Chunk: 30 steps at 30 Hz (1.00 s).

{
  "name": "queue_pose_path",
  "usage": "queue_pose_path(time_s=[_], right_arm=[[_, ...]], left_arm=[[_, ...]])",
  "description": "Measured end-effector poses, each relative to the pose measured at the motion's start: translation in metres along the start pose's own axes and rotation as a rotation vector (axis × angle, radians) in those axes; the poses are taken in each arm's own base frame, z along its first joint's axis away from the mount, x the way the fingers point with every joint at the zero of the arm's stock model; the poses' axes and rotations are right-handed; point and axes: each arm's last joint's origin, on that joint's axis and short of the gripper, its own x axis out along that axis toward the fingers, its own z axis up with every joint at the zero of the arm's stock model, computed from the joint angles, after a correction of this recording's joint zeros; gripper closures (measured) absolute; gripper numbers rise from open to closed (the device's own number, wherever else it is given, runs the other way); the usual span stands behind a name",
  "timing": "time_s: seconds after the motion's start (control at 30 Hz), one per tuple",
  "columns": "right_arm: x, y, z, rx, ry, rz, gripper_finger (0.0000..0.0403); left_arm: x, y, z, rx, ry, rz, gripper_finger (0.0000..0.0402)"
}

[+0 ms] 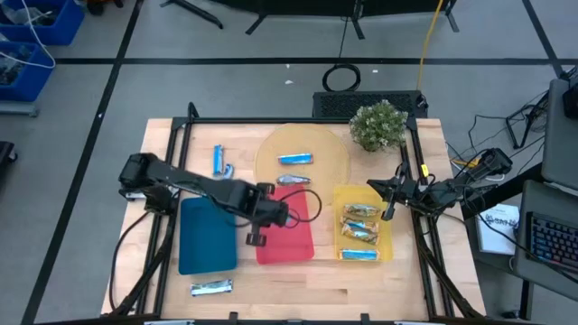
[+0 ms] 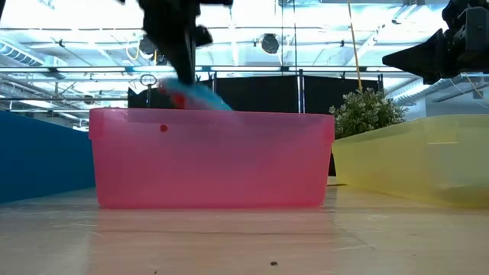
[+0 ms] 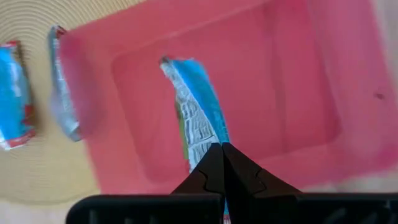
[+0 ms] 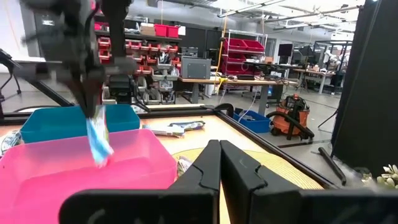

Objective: Pick and place Granola Bars by type
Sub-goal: Put the top red granola bar into the red bin

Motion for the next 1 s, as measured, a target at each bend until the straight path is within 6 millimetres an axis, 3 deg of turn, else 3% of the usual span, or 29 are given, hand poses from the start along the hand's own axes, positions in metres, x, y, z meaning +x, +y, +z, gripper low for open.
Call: queue_pose_path(time_s=[0.13,0.3,0.43,0.53,0.73,1.0], right_arm=[[0.0,0.0,0.0,0.0,0.0,0.0,0.0403],[0.0,0.0,0.0,0.005,0.0,0.0,0.0403],[0.0,0.0,0.0,0.008,-0.003,0.0,0.0403],[0.0,0.0,0.001,0.012,-0.005,-0.001,0.0403],[0.0,0.0,0.001,0.012,-0.005,-0.001,0.0403],[0.0,0.0,0.001,0.02,-0.005,-0.001,0.0403]], left_arm=[[0.024,0.007,-0.02,-0.048,-0.085,-0.006,0.0401],[0.037,0.038,-0.054,-0.193,-0.29,-0.002,0.0401],[0.044,0.051,-0.071,-0.255,-0.479,-0.117,0.0401],[0.056,0.053,-0.083,-0.275,-0.444,-0.136,0.0401],[0.064,0.052,-0.088,-0.296,-0.414,-0.134,0.0394],[0.062,0.054,-0.084,-0.264,-0.466,-0.119,0.0336]])
